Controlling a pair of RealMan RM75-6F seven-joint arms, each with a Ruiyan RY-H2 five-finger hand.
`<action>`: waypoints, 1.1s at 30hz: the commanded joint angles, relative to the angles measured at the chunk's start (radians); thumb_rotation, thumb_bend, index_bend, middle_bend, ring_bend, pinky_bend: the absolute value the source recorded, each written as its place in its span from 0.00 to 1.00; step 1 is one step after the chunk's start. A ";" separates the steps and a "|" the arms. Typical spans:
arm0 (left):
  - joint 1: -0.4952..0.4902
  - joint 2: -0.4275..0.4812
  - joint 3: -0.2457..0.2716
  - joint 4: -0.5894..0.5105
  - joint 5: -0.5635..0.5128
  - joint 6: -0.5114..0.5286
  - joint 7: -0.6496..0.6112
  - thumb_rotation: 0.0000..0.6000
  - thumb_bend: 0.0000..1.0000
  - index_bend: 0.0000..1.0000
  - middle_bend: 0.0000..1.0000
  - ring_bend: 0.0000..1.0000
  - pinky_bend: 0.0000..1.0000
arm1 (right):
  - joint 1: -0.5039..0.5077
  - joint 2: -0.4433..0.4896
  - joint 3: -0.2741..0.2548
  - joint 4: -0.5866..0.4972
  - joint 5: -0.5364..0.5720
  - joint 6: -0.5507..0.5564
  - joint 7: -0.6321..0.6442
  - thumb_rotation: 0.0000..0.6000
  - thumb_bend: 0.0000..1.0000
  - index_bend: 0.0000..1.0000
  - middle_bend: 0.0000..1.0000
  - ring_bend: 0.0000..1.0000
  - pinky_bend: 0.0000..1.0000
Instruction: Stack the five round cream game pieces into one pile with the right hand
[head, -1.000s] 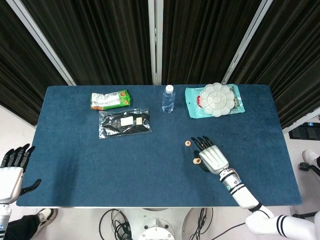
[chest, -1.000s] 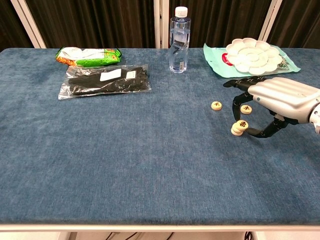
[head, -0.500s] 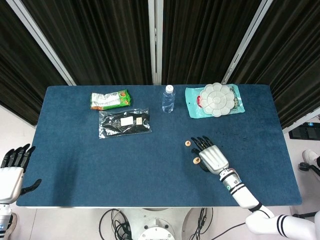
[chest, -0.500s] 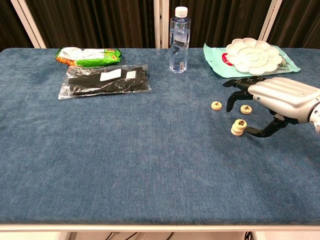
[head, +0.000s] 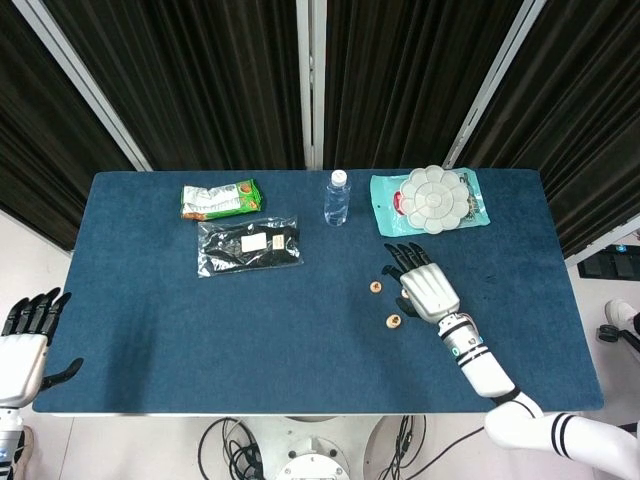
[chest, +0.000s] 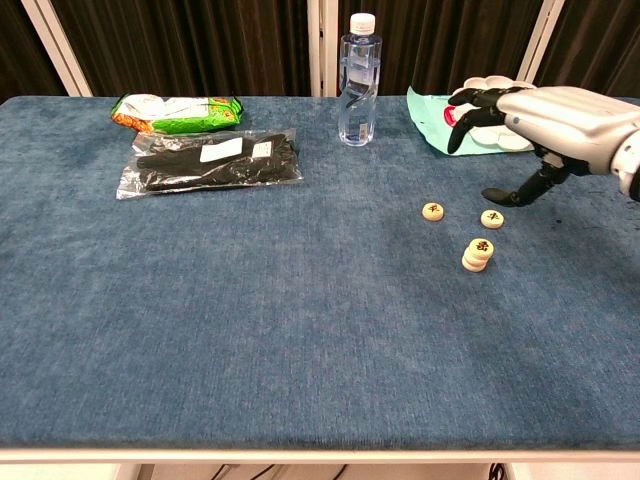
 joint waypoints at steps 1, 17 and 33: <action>-0.001 0.000 0.000 0.001 -0.001 -0.002 0.003 1.00 0.19 0.04 0.00 0.00 0.00 | 0.046 -0.035 0.030 0.030 0.078 -0.042 -0.100 1.00 0.23 0.29 0.02 0.00 0.00; -0.006 -0.002 -0.003 0.011 -0.016 -0.015 -0.004 1.00 0.19 0.04 0.00 0.00 0.00 | 0.161 -0.160 0.043 0.117 0.378 -0.102 -0.349 1.00 0.22 0.37 0.04 0.00 0.00; -0.004 -0.001 -0.003 0.012 -0.018 -0.012 -0.006 1.00 0.19 0.04 0.00 0.00 0.00 | 0.188 -0.206 0.019 0.168 0.417 -0.090 -0.342 1.00 0.22 0.42 0.05 0.00 0.00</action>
